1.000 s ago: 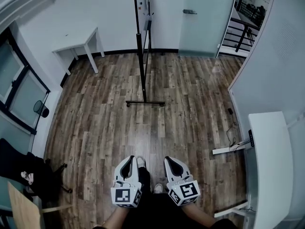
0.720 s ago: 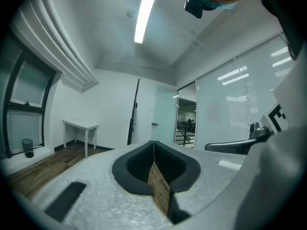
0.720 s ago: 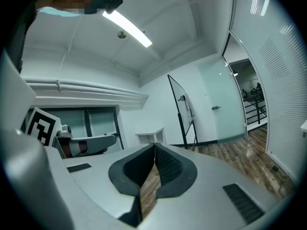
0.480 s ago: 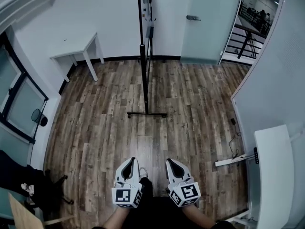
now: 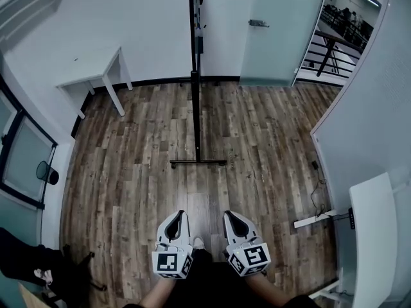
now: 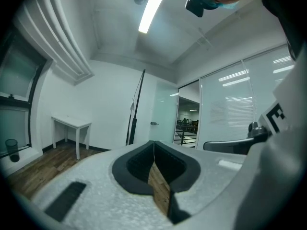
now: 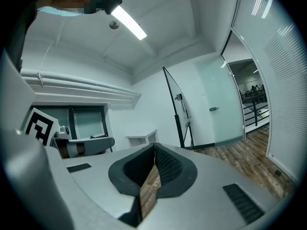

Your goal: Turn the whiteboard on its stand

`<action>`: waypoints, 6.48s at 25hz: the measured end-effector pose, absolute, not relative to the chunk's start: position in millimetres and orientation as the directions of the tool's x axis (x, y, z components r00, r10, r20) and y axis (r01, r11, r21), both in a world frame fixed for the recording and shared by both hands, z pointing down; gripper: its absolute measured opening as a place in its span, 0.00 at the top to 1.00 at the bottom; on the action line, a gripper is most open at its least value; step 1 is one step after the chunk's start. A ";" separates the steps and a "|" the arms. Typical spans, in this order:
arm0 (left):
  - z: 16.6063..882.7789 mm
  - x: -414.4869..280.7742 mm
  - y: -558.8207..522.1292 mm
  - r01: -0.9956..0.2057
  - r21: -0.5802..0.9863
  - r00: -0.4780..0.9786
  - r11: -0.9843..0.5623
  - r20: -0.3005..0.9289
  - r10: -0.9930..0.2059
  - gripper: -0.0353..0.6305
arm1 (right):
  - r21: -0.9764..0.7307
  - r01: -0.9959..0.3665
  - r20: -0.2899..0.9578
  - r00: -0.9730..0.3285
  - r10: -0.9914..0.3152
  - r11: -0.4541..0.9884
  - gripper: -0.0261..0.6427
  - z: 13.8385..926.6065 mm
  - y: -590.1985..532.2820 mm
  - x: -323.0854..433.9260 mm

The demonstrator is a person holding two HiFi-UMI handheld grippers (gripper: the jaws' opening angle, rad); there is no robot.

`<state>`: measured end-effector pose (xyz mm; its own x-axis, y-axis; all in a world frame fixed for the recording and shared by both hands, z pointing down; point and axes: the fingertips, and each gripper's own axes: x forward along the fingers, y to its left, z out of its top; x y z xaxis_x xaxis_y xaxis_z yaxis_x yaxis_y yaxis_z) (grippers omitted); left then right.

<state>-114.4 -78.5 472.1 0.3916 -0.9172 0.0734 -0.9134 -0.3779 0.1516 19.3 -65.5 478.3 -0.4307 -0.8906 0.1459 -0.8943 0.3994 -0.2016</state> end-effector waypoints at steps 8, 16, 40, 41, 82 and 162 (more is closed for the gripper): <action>484.2 -139.9 -143.6 -0.907 0.152 0.407 -0.393 0.081 -0.910 0.92 | -0.196 -0.907 0.146 -0.404 -0.903 0.373 0.94 477.3 -126.5 -5.4; 497.4 -142.2 -210.7 -0.915 0.138 0.393 -0.379 0.093 -0.915 0.92 | -0.204 -0.908 0.143 -0.397 -0.907 0.365 0.94 489.2 -196.5 -1.8; 498.9 -68.7 -490.9 -0.929 0.144 0.357 -0.341 0.102 -0.929 0.92 | -0.206 -0.894 0.164 -0.432 -0.887 0.398 0.94 479.3 -446.8 67.6; 501.5 -65.7 -500.8 -0.929 0.145 0.356 -0.340 0.105 -0.929 0.92 | -0.206 -0.894 0.167 -0.433 -0.886 0.398 0.94 479.7 -454.5 71.1; 610.6 -35.4 -748.3 -0.972 0.080 0.235 -0.222 0.296 -0.926 0.64 | -0.231 -0.865 0.216 -0.491 -0.844 0.445 0.94 520.2 -639.0 120.7; 617.4 -110.9 -355.5 -0.940 0.056 0.340 -0.337 0.251 -0.906 0.65 | -0.225 -0.944 0.261 -0.299 -0.918 0.243 0.94 540.1 -202.6 34.2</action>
